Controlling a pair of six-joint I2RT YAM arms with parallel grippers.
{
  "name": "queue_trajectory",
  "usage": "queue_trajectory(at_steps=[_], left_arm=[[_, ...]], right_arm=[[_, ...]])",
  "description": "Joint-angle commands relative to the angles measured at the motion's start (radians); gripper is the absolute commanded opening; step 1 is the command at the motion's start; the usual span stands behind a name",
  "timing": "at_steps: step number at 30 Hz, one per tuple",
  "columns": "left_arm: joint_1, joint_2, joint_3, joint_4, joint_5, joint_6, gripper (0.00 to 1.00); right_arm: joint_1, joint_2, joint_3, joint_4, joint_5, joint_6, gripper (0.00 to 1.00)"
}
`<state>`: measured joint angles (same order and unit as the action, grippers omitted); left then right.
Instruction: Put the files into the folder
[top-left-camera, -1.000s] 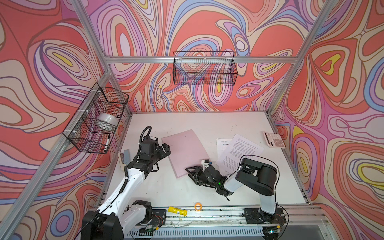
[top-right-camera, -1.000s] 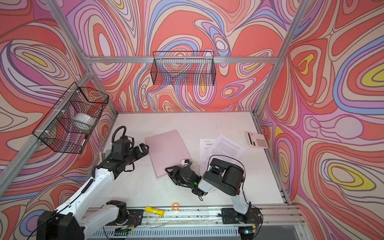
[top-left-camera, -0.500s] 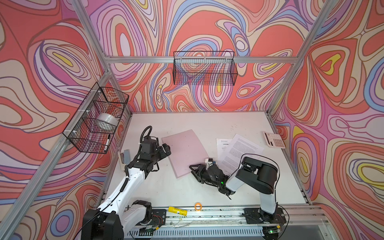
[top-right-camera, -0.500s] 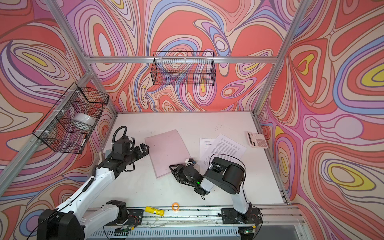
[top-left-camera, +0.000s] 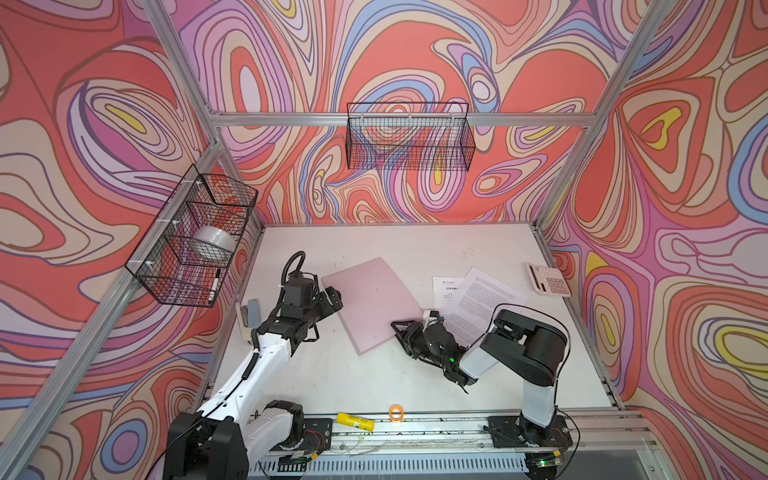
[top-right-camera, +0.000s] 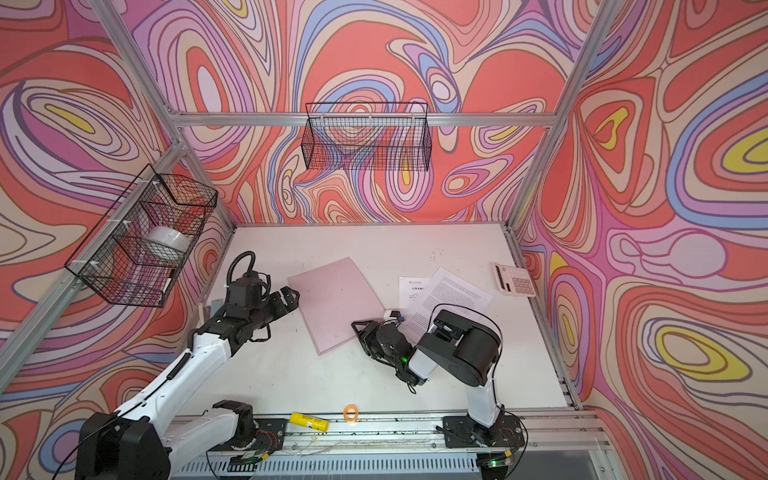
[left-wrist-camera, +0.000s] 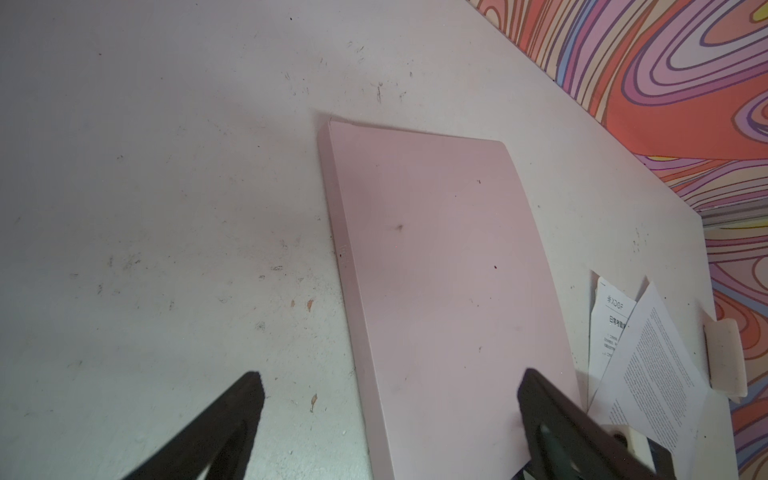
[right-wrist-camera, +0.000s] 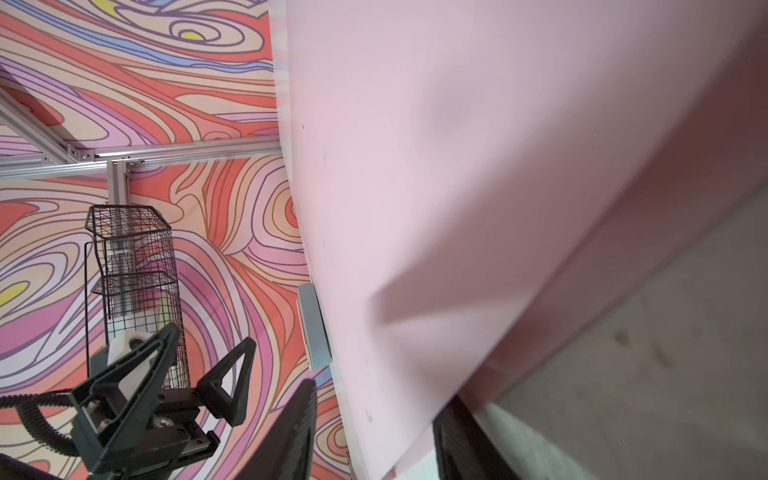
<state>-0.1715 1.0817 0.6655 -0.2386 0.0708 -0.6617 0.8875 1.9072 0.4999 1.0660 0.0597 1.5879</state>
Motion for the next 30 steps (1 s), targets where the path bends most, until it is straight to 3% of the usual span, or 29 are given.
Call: queue_trajectory(at_steps=[1, 10, 13, 16, 18, 23, 30], left_arm=[[-0.005, 0.004, -0.01, 0.017, -0.003, 0.008, 0.95], [-0.012, 0.005, -0.025, 0.04, 0.032, 0.016, 0.95], [-0.05, -0.013, -0.019, 0.031, 0.016, 0.045, 0.96], [-0.124, -0.031, 0.0, -0.012, -0.056, 0.082, 0.99], [-0.17, -0.04, 0.009, -0.038, -0.092, 0.11, 1.0], [-0.305, -0.058, 0.013, -0.067, -0.19, 0.167, 1.0], [-0.491, -0.027, 0.043, -0.101, -0.324, 0.266, 1.0]], right_arm=[[-0.025, -0.043, 0.001, -0.073, 0.031, -0.062, 0.46], [-0.047, 0.022, 0.046, 0.025, -0.014, -0.114, 0.38], [-0.05, 0.04, 0.058, 0.061, -0.027, -0.118, 0.27], [-0.052, 0.03, 0.067, 0.044, -0.029, -0.13, 0.06], [-0.052, 0.01, 0.066, 0.027, -0.025, -0.145, 0.0], [-0.052, -0.078, 0.079, -0.109, -0.001, -0.185, 0.0], [-0.051, -0.246, 0.186, -0.505, 0.064, -0.238, 0.0]])
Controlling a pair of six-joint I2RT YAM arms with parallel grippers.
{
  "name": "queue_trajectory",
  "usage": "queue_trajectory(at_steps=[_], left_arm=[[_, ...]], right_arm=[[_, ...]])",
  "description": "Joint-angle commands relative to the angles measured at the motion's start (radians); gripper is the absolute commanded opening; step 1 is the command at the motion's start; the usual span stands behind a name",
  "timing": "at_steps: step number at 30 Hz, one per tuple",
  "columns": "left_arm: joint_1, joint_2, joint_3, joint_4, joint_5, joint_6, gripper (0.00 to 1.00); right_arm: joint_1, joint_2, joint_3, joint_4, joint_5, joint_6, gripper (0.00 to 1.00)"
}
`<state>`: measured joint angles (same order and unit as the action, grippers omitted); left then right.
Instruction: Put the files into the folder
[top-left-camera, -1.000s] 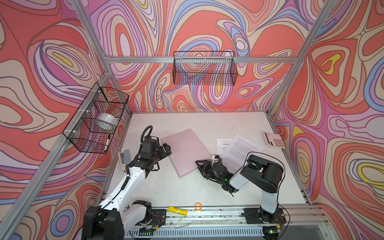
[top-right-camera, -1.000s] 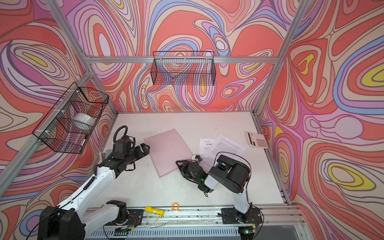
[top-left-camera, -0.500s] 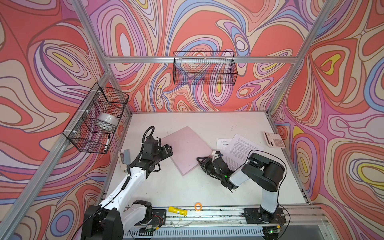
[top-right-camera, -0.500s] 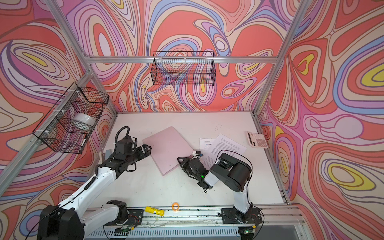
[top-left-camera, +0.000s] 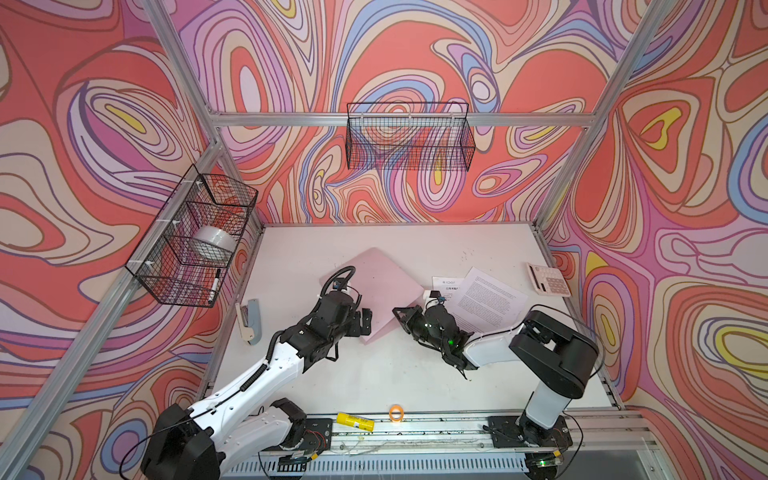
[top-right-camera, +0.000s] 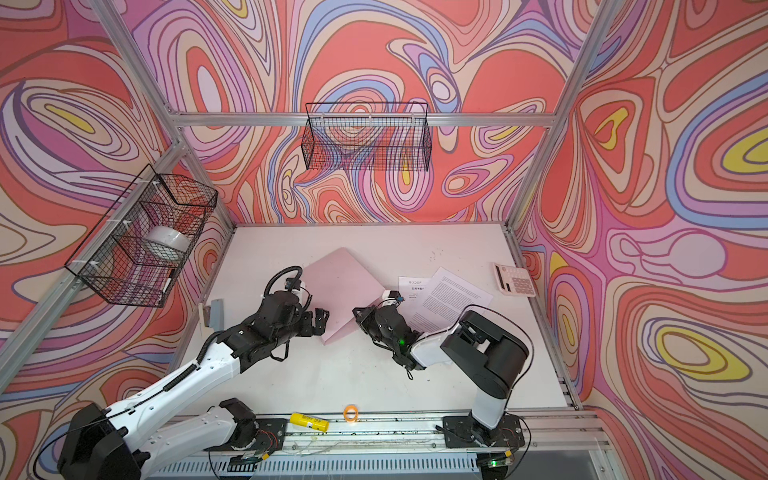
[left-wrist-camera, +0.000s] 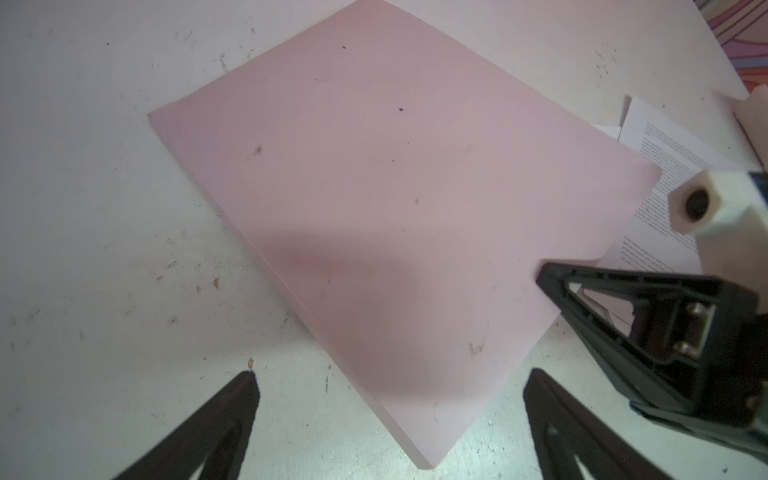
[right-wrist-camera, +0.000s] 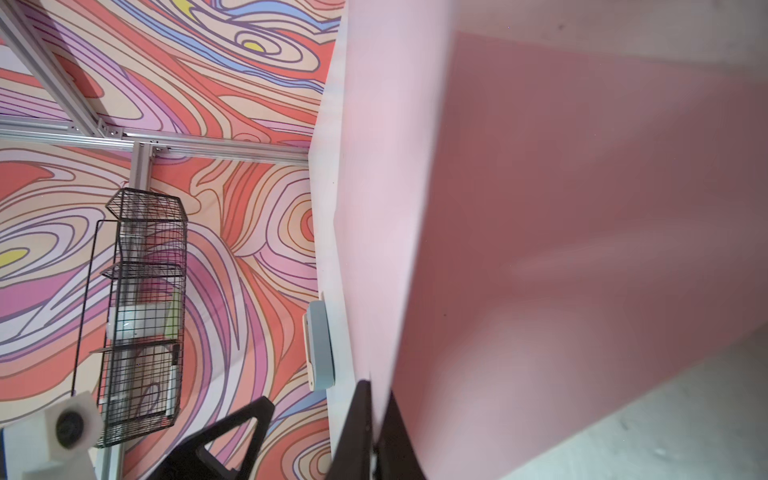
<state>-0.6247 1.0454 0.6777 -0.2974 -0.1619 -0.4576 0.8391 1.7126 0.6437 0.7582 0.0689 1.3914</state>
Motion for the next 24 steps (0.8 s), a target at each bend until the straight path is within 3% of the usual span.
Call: queue_trajectory(at_steps=[1, 5, 18, 24], left_arm=[[-0.059, 0.01, 0.031, -0.04, -0.099, 0.075, 1.0], [-0.128, -0.005, 0.027, -0.028, -0.134, 0.107, 0.98], [-0.222, 0.103, 0.037, 0.029, -0.238, 0.131, 0.94], [-0.247, 0.153, 0.051, 0.061, -0.366, 0.106, 0.89]], right_arm=[[-0.002, -0.069, 0.065, -0.256, 0.065, -0.05, 0.0], [0.005, -0.105, 0.161, -0.442, 0.083, -0.09, 0.0], [0.026, -0.078, 0.22, -0.416, 0.026, -0.071, 0.0], [0.035, -0.087, 0.226, -0.402, -0.004, -0.054, 0.0]])
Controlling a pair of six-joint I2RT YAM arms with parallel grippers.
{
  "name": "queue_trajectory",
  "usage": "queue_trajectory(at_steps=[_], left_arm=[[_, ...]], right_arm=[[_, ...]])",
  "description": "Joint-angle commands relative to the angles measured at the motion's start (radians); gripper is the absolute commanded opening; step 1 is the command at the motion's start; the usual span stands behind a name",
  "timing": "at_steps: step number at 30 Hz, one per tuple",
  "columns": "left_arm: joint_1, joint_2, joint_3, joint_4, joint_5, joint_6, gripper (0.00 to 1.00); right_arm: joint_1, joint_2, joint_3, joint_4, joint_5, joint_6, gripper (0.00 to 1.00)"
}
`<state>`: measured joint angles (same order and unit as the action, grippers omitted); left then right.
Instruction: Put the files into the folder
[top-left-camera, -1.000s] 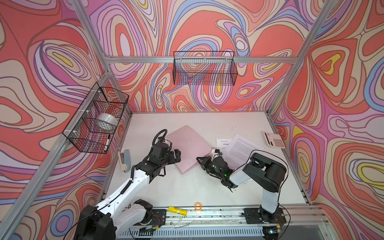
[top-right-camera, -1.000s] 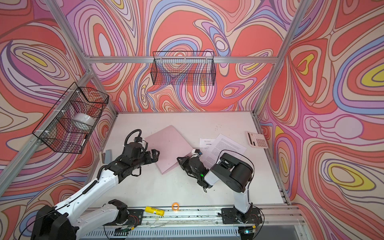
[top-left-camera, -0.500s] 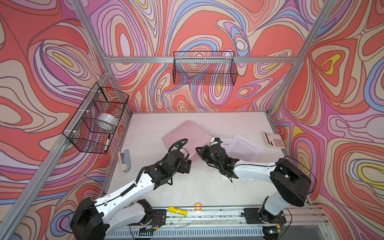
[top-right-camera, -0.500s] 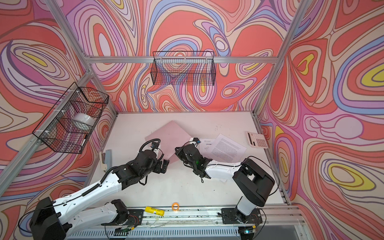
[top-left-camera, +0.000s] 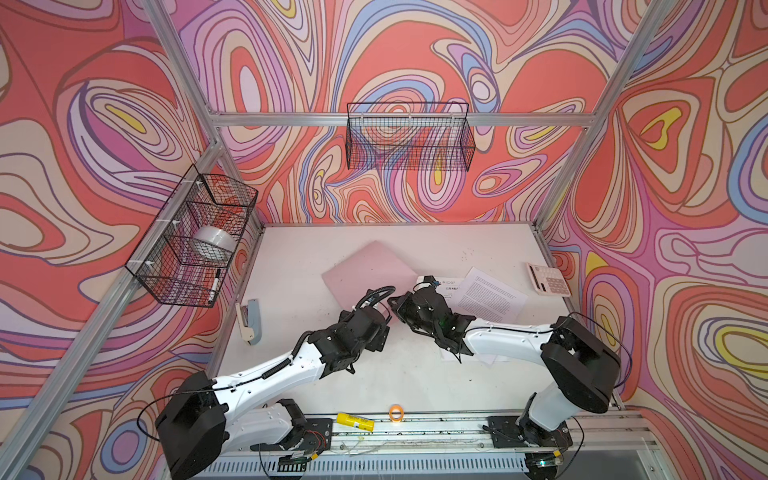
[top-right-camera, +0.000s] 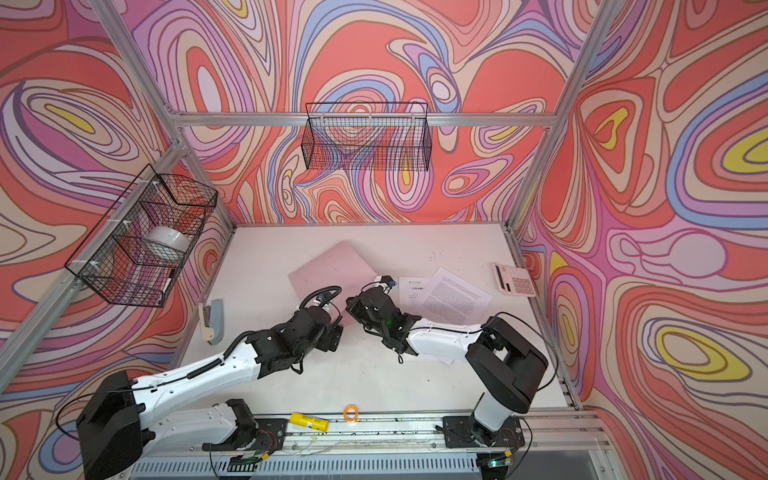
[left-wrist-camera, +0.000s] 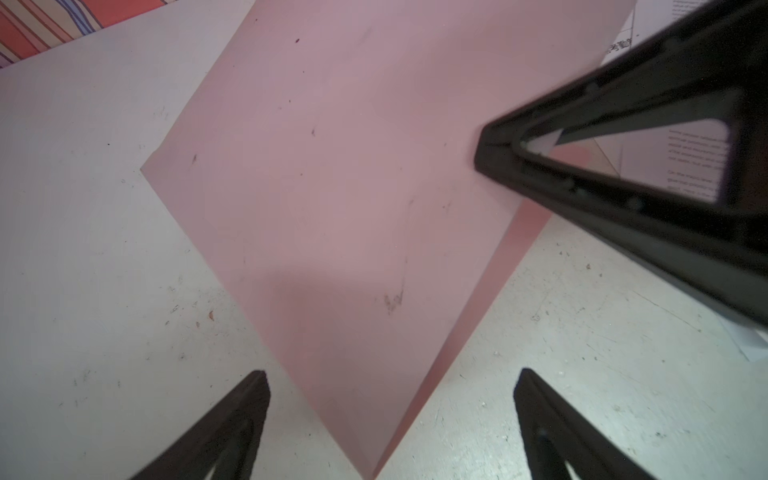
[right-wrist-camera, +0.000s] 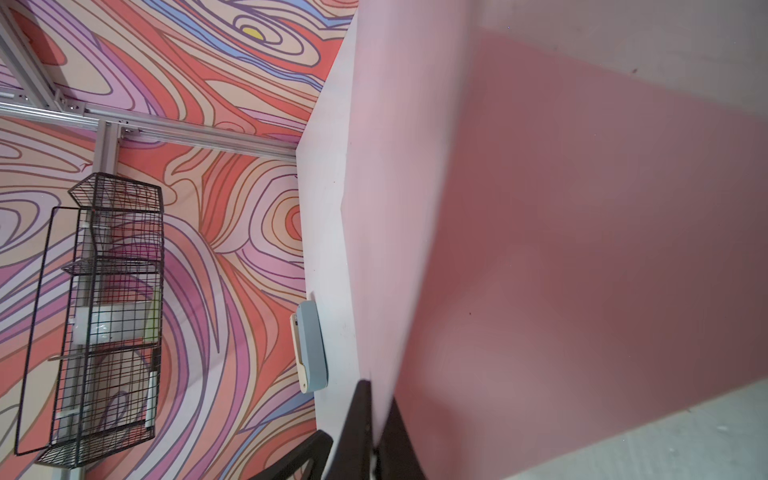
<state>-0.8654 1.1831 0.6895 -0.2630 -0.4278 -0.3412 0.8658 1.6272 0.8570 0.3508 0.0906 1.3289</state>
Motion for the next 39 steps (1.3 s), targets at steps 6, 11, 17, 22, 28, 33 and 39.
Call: queue_trajectory(at_steps=[6, 11, 17, 22, 28, 33, 39], left_arm=[[-0.017, 0.052, 0.055, 0.01, -0.219, -0.056, 0.74], [-0.042, 0.093, 0.048, 0.035, -0.257, -0.051, 0.64], [-0.067, 0.148, 0.042, 0.051, -0.303, -0.077, 0.31], [-0.071, 0.162, 0.027, 0.065, -0.33, -0.084, 0.0], [-0.072, 0.162, -0.008, 0.118, -0.339, -0.062, 0.0], [-0.072, 0.108, -0.063, 0.166, -0.324, -0.073, 0.0], [-0.07, 0.018, -0.139, 0.206, -0.309, -0.035, 0.0]], right_arm=[[0.011, 0.001, 0.008, 0.043, -0.063, 0.027, 0.0], [0.012, 0.015, 0.001, 0.101, -0.096, 0.062, 0.0], [0.013, 0.033, -0.02, 0.158, -0.123, 0.1, 0.0], [0.013, 0.021, -0.043, 0.165, -0.118, 0.1, 0.0], [0.011, -0.005, -0.064, 0.167, -0.124, 0.069, 0.11], [-0.005, -0.07, -0.088, 0.125, -0.114, 0.008, 0.51], [-0.082, -0.281, -0.093, -0.127, -0.061, -0.118, 0.7]])
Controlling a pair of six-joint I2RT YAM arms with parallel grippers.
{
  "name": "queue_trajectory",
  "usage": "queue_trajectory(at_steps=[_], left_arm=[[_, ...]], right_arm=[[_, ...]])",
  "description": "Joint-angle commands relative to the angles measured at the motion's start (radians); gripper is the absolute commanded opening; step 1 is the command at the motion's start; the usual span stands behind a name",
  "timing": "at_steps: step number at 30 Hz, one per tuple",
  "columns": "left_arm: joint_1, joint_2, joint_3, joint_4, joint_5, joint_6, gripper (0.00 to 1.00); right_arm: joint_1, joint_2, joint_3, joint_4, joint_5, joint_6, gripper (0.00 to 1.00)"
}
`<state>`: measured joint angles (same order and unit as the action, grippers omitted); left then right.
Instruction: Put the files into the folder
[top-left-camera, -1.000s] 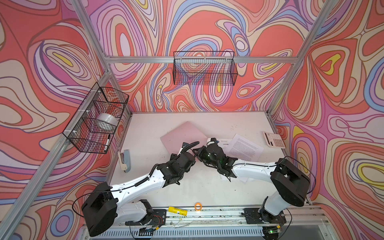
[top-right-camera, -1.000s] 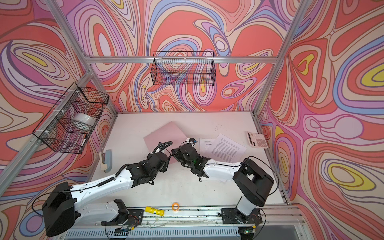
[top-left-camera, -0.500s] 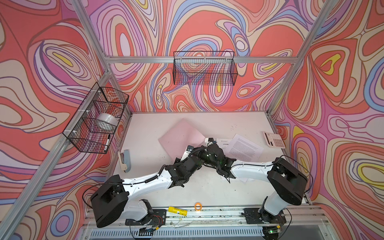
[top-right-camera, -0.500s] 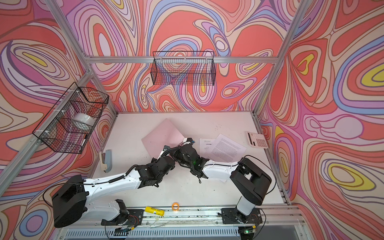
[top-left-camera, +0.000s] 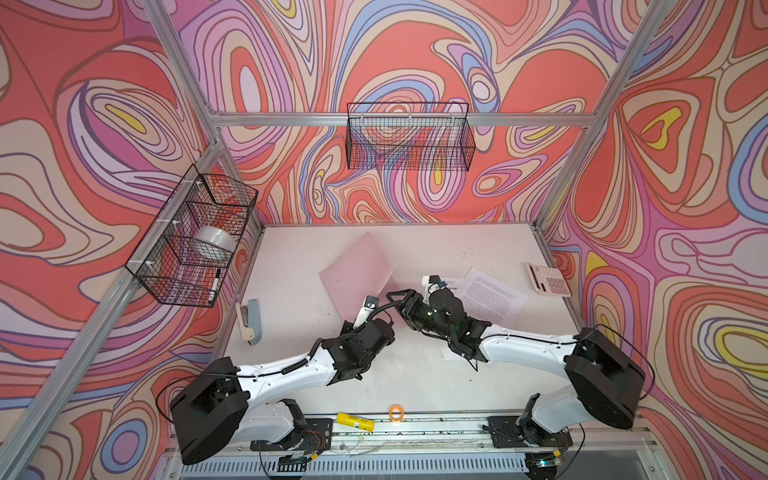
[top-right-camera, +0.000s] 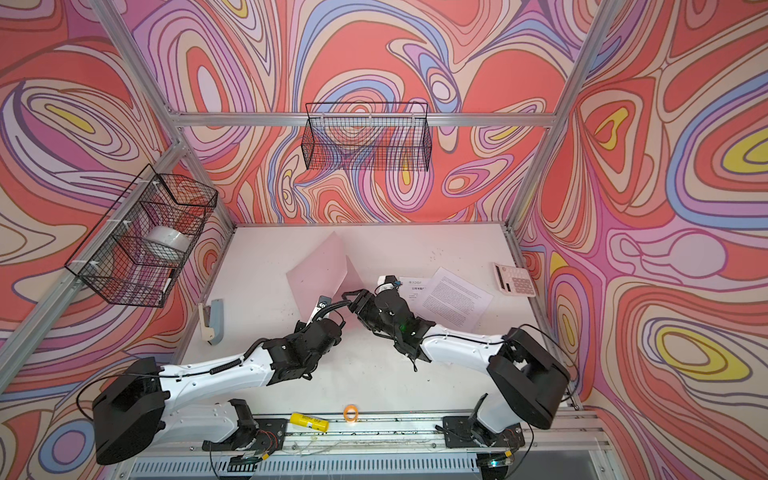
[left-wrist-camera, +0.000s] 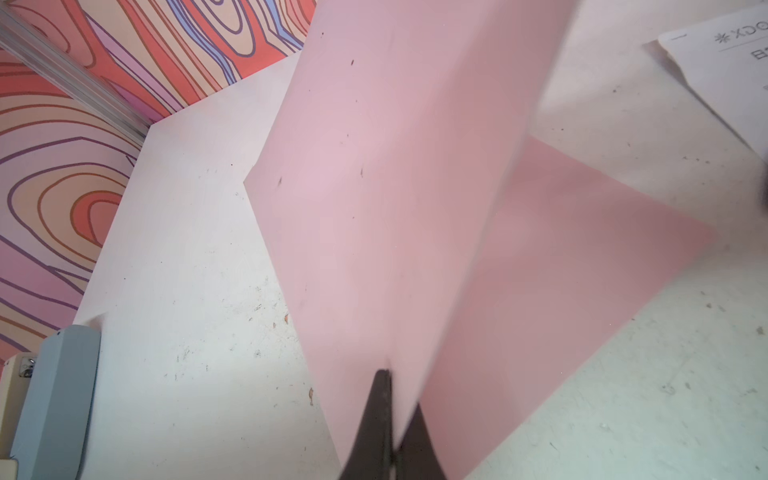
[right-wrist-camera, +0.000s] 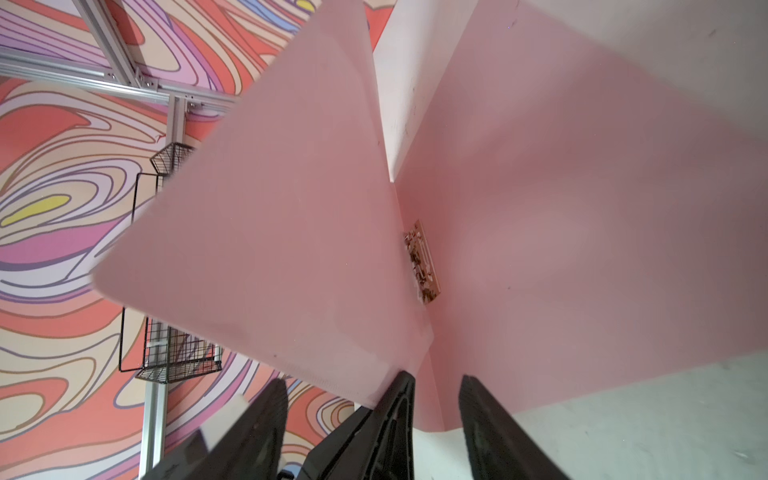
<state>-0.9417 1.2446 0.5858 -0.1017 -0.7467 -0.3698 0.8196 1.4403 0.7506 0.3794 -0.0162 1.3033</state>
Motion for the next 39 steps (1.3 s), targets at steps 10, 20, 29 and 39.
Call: queue_trajectory(at_steps=[10, 20, 29, 39], left_arm=[[0.006, -0.275, -0.237, 0.322, 0.192, 0.12, 0.0], [0.007, -0.436, -0.287, 0.37, 0.233, 0.038, 0.0], [0.007, -0.487, -0.382, 0.422, 0.127, -0.192, 0.0], [0.005, -0.461, -0.383, 0.374, 0.007, -0.317, 0.0]], right_arm=[[-0.174, -0.096, 0.238, -0.475, -0.008, -0.358, 0.71], [-0.174, 0.098, 0.318, -0.374, -0.166, -0.405, 0.64], [-0.168, 0.322, 0.479, -0.397, -0.23, -0.434, 0.63], [-0.116, 0.603, 0.813, -0.619, -0.197, -0.542, 0.64]])
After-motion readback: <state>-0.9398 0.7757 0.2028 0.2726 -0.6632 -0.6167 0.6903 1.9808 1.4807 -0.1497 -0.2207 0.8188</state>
